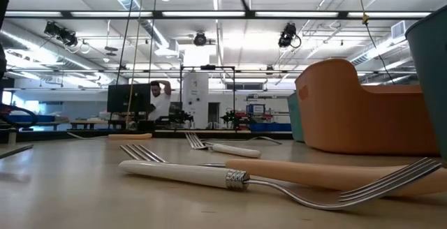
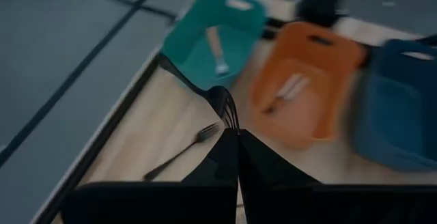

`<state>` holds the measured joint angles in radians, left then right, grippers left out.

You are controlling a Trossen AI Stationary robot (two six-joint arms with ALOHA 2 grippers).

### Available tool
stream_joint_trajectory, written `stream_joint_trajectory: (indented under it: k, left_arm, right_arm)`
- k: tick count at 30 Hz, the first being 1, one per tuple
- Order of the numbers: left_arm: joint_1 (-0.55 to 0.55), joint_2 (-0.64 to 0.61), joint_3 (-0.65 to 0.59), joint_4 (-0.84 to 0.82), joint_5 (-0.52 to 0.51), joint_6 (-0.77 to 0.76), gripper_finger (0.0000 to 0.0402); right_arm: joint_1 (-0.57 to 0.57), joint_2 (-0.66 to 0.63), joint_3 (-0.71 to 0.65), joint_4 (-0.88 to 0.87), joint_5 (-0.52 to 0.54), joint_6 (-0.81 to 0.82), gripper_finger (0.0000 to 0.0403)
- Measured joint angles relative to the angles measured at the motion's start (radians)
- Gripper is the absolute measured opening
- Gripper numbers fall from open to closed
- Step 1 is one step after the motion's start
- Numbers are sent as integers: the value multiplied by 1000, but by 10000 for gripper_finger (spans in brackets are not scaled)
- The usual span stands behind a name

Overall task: Sort silverware by color (type)
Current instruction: Put the black fork into the blue bin

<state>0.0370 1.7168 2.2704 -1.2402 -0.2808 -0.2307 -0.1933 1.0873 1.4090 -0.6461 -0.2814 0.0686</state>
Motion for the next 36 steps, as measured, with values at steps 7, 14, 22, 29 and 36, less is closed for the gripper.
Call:
stream_joint_trajectory:
  k: [7, 14, 22, 29, 36]
  left_arm:
    - [0, 0, 0, 105, 135, 76, 5]
    - [-3, 15, 0, 192, 274, 78, 5]
    - [-24, 39, 1, 233, 313, 44, 5]
    - [-53, 56, 0, 290, 314, 21, 5]
    - [-69, 67, 0, 322, 314, 10, 5]
  right_arm:
    - [62, -27, 0, 32, 6, -29, 107]
    - [121, 7, 0, 16, 84, -79, 116]
    - [147, 14, 0, 12, 178, -183, 140]
    - [147, 30, 0, -12, 129, -166, 141]
    - [148, 54, 0, -43, 110, -124, 138]
